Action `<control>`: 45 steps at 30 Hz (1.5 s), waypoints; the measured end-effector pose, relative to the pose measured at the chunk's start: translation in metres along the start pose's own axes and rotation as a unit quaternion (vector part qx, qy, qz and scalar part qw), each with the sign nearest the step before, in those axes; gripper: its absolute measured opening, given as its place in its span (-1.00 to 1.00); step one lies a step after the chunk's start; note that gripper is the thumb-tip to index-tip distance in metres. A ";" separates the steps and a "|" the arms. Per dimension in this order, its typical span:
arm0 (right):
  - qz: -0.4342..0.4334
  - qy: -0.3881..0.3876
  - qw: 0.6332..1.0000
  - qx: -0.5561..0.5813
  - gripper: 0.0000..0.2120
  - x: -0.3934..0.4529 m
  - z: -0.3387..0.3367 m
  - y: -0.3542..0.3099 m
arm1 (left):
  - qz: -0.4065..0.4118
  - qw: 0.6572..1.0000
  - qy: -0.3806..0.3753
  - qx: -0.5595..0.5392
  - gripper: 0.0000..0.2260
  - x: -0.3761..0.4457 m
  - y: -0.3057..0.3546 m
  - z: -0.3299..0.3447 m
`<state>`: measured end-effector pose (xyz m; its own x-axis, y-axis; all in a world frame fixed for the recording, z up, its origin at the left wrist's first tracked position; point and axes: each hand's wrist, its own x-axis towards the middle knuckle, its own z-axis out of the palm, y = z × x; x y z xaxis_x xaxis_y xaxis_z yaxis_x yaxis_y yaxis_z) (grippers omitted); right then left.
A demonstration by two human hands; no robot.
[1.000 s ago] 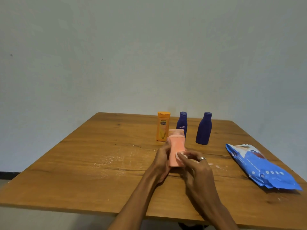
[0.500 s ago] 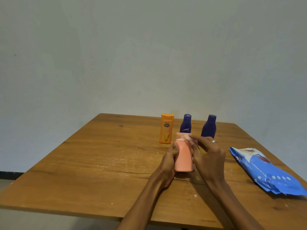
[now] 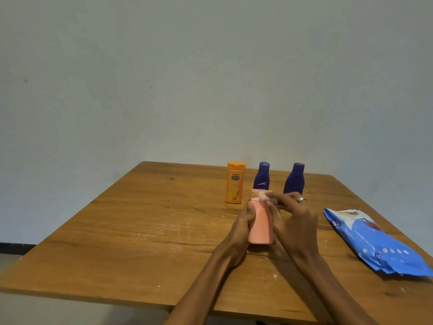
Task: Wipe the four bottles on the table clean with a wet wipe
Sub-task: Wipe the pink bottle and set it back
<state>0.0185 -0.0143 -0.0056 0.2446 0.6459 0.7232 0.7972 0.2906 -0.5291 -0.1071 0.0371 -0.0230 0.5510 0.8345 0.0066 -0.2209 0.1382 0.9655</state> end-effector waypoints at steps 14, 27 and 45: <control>-0.050 -0.143 0.987 -0.050 -0.60 -0.046 -0.008 -0.024 | -0.015 0.996 0.028 -0.082 -0.43 0.003 0.001 -0.005; 0.017 -0.044 0.999 -0.025 -0.65 -0.005 0.008 -0.018 | 0.004 0.998 0.020 -0.051 -0.63 0.005 -0.004 -0.005; 0.039 -0.021 0.999 0.020 -0.71 -0.005 0.013 -0.014 | -0.020 0.993 0.037 -0.114 -0.74 0.000 0.001 -0.006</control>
<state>-0.0009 -0.0120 -0.0078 0.2804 0.6962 0.6608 0.7538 0.2665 -0.6007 -0.1122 0.0405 -0.0238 0.5040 0.8618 -0.0571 -0.3821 0.2818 0.8801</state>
